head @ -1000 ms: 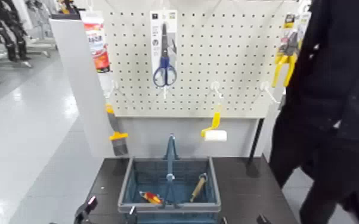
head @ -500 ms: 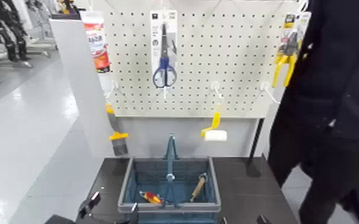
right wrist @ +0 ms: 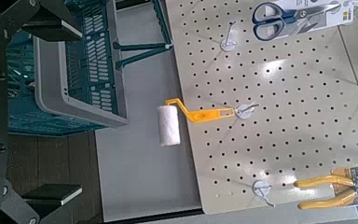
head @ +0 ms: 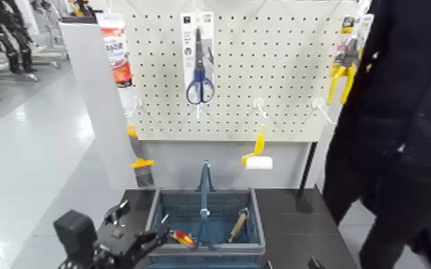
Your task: Put the blue scissors into the crate.
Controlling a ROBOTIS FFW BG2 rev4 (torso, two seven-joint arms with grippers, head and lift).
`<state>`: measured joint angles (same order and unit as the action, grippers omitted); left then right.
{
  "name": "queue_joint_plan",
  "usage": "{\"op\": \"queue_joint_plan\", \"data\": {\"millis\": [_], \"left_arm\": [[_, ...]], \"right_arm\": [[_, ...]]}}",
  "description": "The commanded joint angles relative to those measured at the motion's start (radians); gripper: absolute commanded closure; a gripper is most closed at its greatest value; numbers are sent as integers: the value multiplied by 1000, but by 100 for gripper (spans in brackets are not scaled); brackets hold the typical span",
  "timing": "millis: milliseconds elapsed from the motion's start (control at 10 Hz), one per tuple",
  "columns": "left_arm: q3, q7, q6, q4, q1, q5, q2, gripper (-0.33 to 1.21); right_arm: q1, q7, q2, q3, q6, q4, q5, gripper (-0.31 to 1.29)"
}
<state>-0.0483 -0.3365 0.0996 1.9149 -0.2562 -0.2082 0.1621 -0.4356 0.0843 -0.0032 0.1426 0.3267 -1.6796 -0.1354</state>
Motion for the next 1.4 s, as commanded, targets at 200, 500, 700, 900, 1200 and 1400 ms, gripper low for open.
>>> {"op": "queue_joint_plan", "data": {"millis": [200,500,700,900,1200,1400], "left_arm": [[19,-88,75,-13,132,1,-4,16],[42,-156,84,-40,224,-8,-15,20],[53,-197,92,-70,296,-11,-19,22],[59,-225,89,-103,357,-25,-22,22],[54,-291,86,-160,456,-34,-22,22],[53,-326,81,-204,515,-37,-21,22]], "right_arm": [[3,2,0,2,0,1,-1,15],[5,2,0,5,0,0,0,15],[6,2,-1,8,2,0,-1,15],[8,2,-1,11,2,1,-1,15],[12,2,-1,17,3,6,-6,15],[17,2,-4,20,6,9,-10,15]]}}
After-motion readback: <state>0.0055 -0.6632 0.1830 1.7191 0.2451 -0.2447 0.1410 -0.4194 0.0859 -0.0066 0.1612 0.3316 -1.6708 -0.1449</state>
